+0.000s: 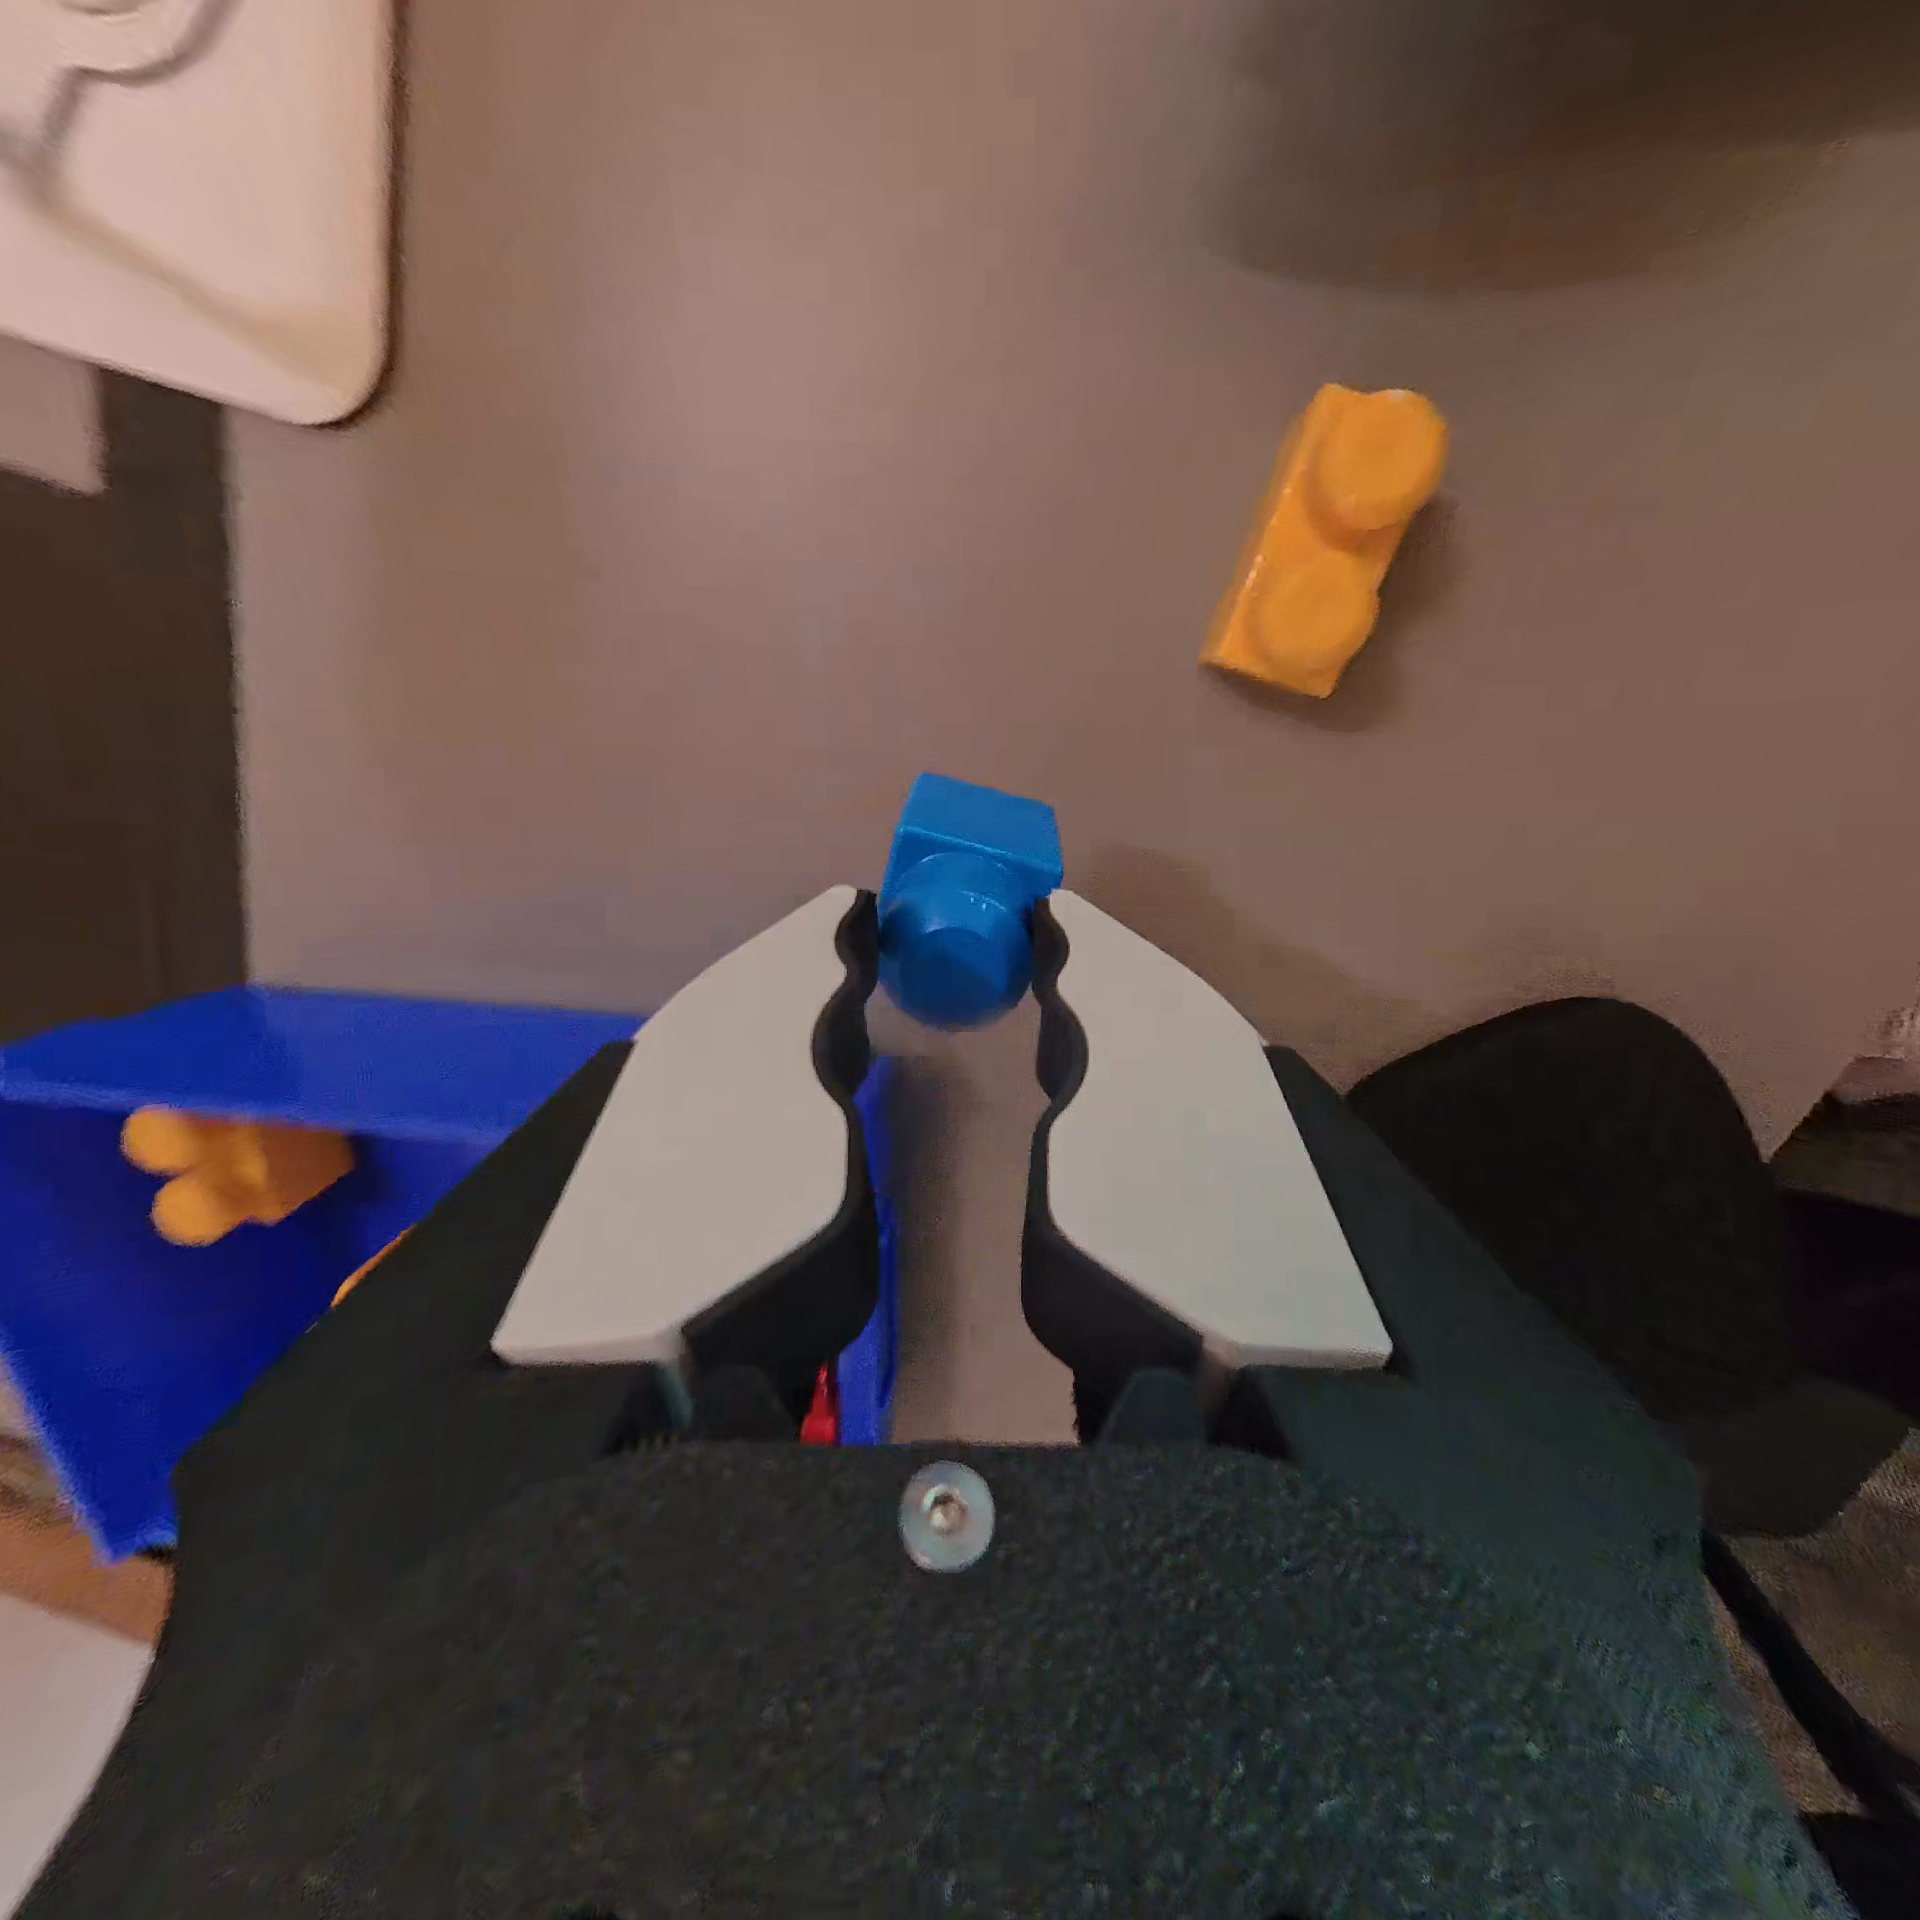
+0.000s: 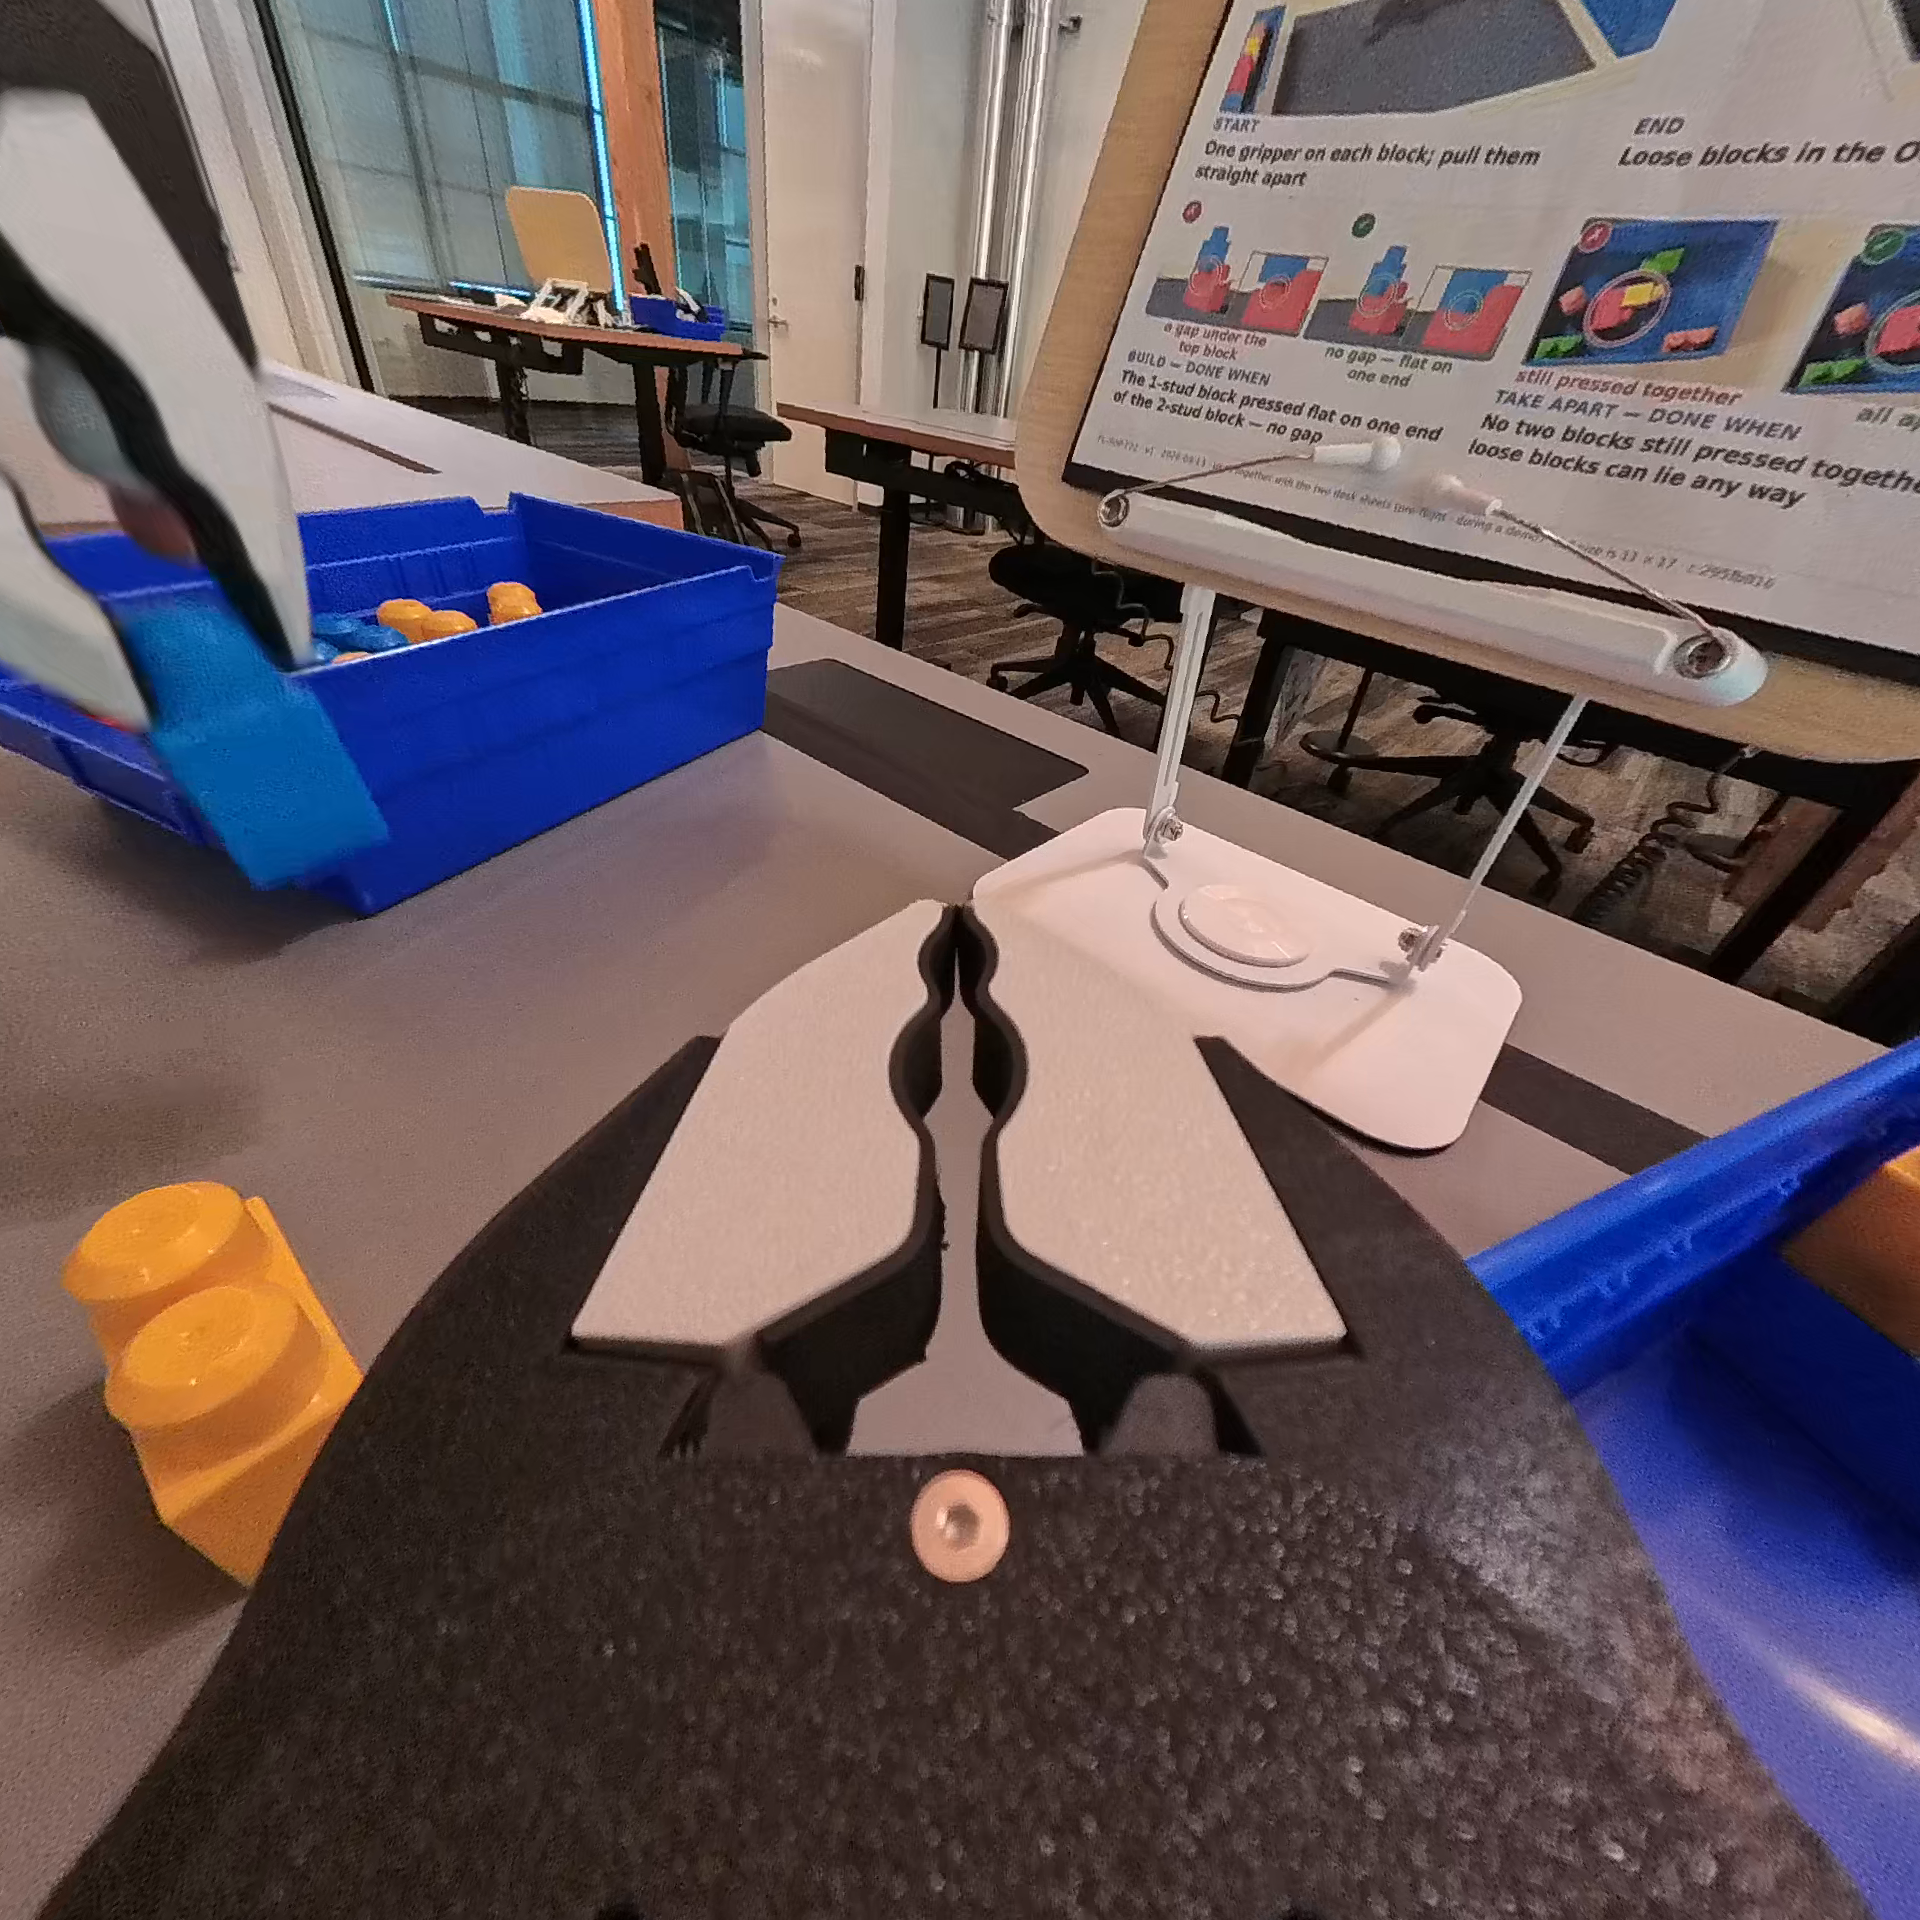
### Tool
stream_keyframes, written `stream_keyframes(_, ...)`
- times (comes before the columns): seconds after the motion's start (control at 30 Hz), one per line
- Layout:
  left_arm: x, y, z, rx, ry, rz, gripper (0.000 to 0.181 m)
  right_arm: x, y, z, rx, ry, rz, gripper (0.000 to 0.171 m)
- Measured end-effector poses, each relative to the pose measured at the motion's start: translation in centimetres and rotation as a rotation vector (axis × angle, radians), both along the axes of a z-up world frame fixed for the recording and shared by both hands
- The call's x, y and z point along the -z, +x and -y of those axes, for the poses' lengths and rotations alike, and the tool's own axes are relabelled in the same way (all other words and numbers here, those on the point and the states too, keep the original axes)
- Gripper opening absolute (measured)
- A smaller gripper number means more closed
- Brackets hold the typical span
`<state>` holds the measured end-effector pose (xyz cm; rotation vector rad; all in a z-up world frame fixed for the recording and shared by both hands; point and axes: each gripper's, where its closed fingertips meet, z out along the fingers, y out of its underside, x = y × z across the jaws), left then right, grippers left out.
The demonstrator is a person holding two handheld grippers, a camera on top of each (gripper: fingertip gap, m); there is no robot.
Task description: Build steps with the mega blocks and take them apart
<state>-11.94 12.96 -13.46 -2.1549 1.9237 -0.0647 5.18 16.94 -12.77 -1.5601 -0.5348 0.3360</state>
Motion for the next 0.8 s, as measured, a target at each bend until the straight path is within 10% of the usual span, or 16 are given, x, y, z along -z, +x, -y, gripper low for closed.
stream_keyframes(0.37,8.8,4.3,1.3,0.043,-0.080,-0.017,0.029,0.2,-0.3,0.1,-0.013,-0.001,0.031,0.000)
stream_keyframes(0.8,2.6,6.4,0.4,-0.052,0.085,0.575,0.036,0.6,-3.7,2.7,-0.264,-0.129,0.122,0.003)
